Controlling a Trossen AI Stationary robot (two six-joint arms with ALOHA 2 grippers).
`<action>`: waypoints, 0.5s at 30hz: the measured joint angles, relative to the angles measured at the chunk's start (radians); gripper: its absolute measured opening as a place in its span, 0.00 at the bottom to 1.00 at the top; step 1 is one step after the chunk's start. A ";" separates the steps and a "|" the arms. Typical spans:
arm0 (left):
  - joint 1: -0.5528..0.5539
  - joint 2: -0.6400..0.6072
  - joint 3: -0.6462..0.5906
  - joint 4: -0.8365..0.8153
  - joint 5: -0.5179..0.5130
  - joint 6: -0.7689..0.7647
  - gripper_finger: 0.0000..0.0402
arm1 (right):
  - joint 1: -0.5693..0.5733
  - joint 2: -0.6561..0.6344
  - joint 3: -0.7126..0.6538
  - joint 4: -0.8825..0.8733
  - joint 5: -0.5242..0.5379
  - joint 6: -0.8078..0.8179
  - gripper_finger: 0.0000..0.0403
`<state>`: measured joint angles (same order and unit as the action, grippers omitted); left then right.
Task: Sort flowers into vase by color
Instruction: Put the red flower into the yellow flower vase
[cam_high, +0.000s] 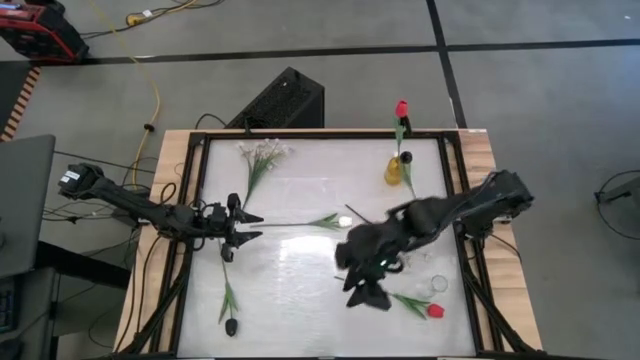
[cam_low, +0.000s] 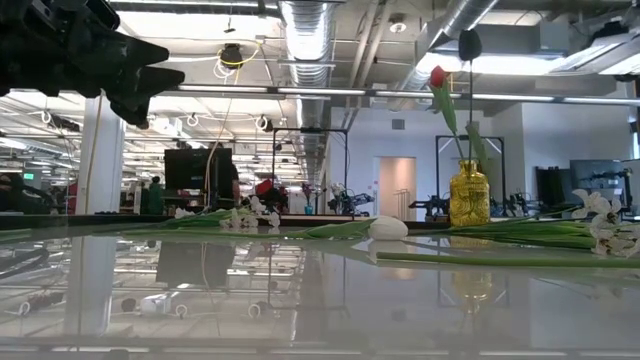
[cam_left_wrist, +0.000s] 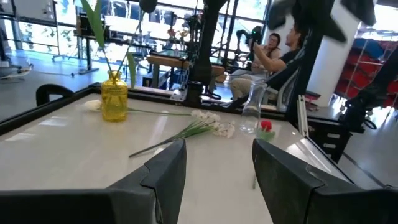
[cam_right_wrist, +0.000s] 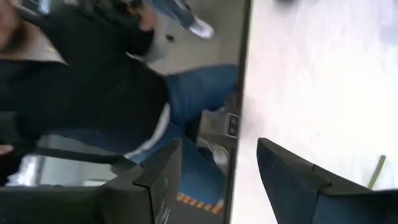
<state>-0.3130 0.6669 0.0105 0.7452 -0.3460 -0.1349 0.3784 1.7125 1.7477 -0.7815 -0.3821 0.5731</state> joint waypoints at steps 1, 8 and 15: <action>0.000 0.000 0.000 -0.003 0.001 0.000 0.43 | 0.005 0.024 0.000 -0.002 0.011 -0.003 0.58; 0.000 0.000 0.000 -0.037 0.004 -0.009 0.43 | 0.024 0.176 0.000 -0.066 0.026 -0.090 0.58; 0.000 0.000 0.000 -0.063 0.005 -0.025 0.43 | 0.026 0.286 0.000 -0.326 0.072 -0.112 0.58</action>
<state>-0.3130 0.6673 0.0105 0.6817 -0.3411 -0.1602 0.4048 1.9984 1.7477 -1.1080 -0.3103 0.4608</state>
